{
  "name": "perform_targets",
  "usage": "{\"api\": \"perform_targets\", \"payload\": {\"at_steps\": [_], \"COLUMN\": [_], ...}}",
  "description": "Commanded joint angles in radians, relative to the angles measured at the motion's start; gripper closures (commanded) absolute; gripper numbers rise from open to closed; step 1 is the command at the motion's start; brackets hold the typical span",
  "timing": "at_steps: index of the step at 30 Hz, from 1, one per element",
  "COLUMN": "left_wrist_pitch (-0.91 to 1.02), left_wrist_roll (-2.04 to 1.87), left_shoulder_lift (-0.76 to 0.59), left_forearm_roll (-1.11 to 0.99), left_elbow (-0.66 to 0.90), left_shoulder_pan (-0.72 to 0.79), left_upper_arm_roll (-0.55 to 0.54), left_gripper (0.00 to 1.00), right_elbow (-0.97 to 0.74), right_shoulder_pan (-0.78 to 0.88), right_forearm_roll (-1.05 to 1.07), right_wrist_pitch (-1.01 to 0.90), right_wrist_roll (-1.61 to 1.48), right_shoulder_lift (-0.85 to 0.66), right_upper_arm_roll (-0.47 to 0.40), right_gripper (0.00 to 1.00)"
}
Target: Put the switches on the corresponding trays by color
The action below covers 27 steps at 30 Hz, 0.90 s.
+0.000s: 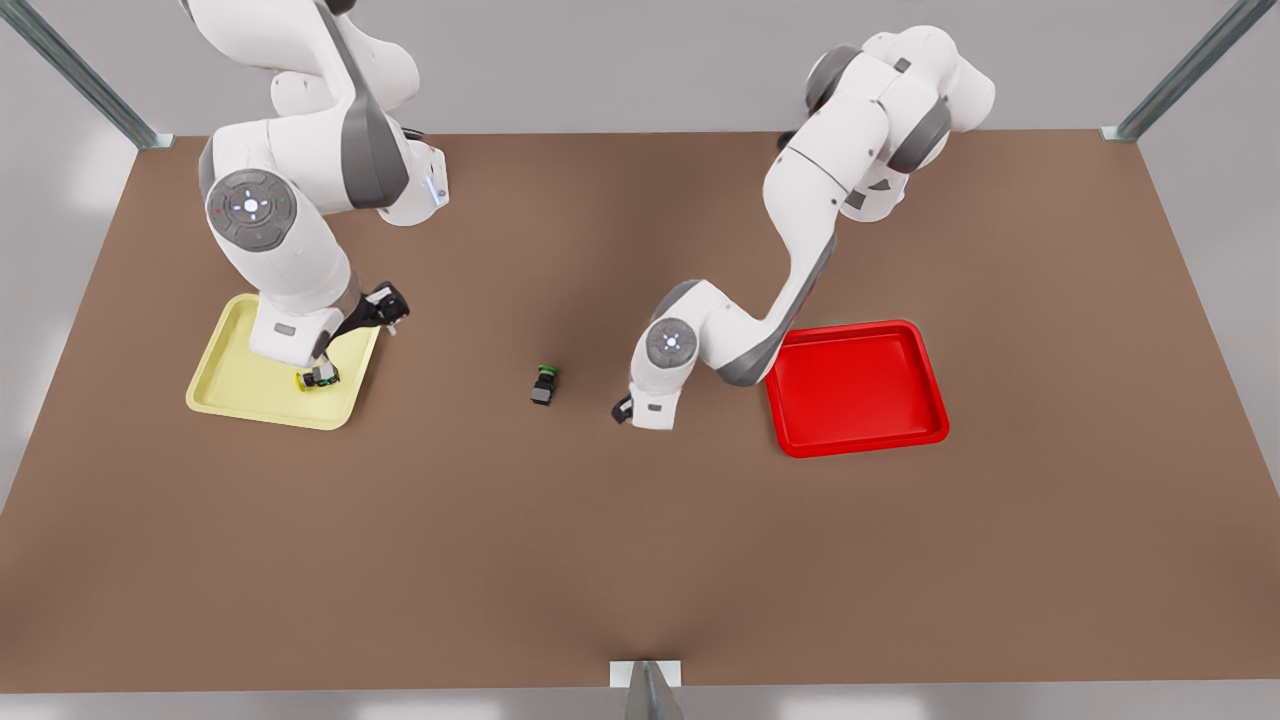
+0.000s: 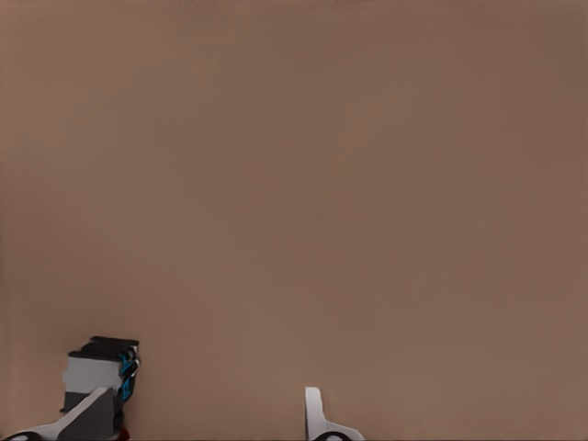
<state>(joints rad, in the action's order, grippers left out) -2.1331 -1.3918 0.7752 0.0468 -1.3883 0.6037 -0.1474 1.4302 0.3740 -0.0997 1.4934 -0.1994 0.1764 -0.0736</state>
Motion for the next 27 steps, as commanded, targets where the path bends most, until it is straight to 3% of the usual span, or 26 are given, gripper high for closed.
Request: {"api": "perform_targets", "payload": {"at_steps": [1, 14, 27], "left_wrist_pitch": [0.001, 0.005, -0.034], "left_wrist_roll": [0.000, 0.036, 0.019], "left_shoulder_lift": [-0.004, -0.073, -0.257], "left_forearm_roll": [-0.002, -0.008, -0.064], "left_elbow": [-0.008, -0.167, -0.448], "left_shoulder_pan": [-0.012, -0.067, -0.070], "left_upper_arm_roll": [-0.001, 0.043, 0.022], "left_gripper": [0.00, 0.00, 0.00], "right_elbow": [0.001, 0.003, 0.001], "right_shoulder_pan": [0.002, 0.091, 0.129], "right_forearm_roll": [0.000, -0.026, -0.040], "right_wrist_pitch": [0.002, -0.007, -0.041], "right_wrist_roll": [0.000, 0.011, 0.015], "right_shoulder_lift": [0.000, 0.015, 0.017], "right_upper_arm_roll": [0.000, 0.002, 0.000], "right_gripper": [0.00, 0.00, 0.00]}}
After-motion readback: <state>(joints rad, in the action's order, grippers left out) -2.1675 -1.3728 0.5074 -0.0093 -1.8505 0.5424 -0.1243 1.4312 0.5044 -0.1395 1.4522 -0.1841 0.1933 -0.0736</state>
